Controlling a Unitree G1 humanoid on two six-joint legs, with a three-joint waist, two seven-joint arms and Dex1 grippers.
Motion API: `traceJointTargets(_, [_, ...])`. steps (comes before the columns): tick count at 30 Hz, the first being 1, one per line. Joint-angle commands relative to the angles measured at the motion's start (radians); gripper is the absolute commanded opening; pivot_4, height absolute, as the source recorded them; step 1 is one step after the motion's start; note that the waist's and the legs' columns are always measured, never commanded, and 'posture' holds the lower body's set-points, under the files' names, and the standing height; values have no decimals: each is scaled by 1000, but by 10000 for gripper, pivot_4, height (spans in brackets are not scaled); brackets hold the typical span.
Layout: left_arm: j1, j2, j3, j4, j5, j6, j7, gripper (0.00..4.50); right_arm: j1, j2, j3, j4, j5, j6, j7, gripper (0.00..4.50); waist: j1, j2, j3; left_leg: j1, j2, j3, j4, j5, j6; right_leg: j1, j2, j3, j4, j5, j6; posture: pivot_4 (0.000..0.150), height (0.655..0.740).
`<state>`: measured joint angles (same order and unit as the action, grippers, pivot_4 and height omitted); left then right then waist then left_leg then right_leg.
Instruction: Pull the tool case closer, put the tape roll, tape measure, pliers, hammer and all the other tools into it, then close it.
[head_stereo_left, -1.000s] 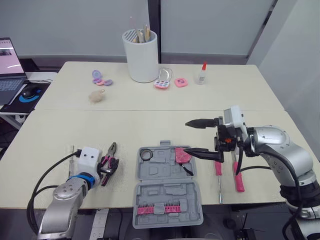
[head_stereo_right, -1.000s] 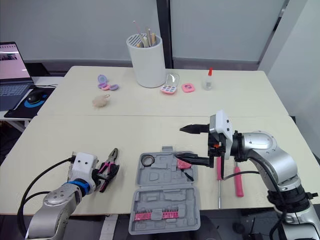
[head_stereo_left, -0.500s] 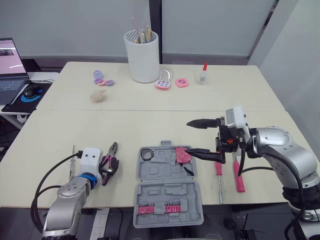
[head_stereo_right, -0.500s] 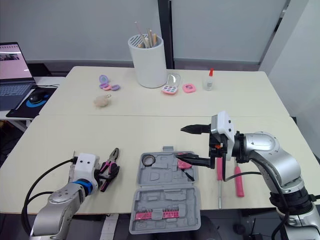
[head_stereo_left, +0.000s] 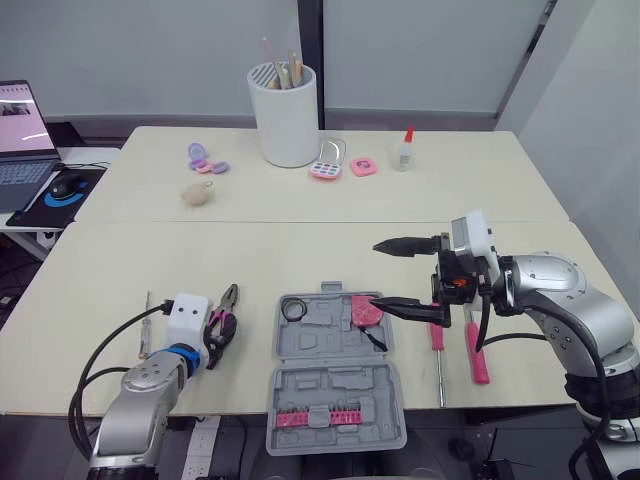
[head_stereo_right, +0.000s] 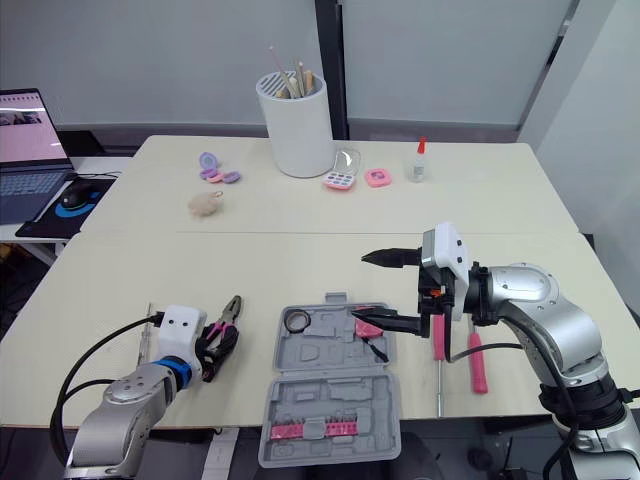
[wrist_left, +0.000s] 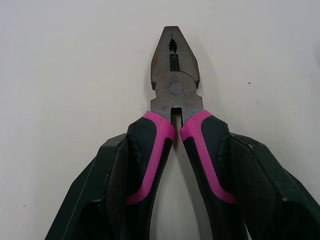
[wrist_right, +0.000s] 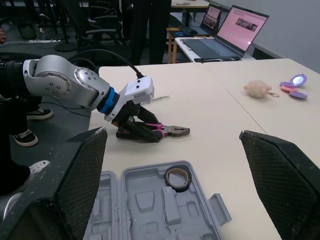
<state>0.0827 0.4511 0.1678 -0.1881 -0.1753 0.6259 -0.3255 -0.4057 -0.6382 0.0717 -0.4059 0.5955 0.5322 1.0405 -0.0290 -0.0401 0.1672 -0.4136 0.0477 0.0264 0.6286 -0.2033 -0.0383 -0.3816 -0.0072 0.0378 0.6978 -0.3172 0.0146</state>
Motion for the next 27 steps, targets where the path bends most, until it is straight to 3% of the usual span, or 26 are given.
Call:
traceJointTargets(1, [11, 65, 40, -22, -13, -4, -57, 25183, -3, -2, -4, -23, -16, -23, -14, 45000, -3, 0, 0, 0, 0, 0, 0, 0, 0, 0, 0, 0, 0, 0, 0, 1500, 7400])
traceJointTargets(10, [-58, 451, 107, -138, -191, 23, -481, 25183, -45, -7, 38, 0, -47, -10, 7, 45000, 0, -3, 3, -3, 0, 1, -1, 0, 0, -4, -1, 0, 0, 0, 0, 1500, 7400])
traceJointTargets(15, [-187, 617, 30, -204, -308, 67, -721, 25183, -114, -43, 84, 20, -91, 35, 15, 45000, 2, -2, 5, -4, -1, 2, -1, 0, 0, -5, -2, 0, -1, 0, 0, 1500, 7400])
traceJointTargets(18, [-314, 631, -72, -209, -300, 68, -760, 25183, -150, -42, 113, 23, -112, 41, 15, 45000, 1, -2, 5, -4, -1, 2, -1, 0, 0, -5, -1, 1, -1, 0, 0, 1500, 7400])
traceJointTargets(27, [-563, 503, -352, -225, -214, 35, -782, 25183, -213, -10, 252, 54, -268, 38, -48, 45000, -3, -1, 5, -5, 0, 3, 0, 0, 0, -7, 7, 3, -1, 0, 0, 1500, 7400])
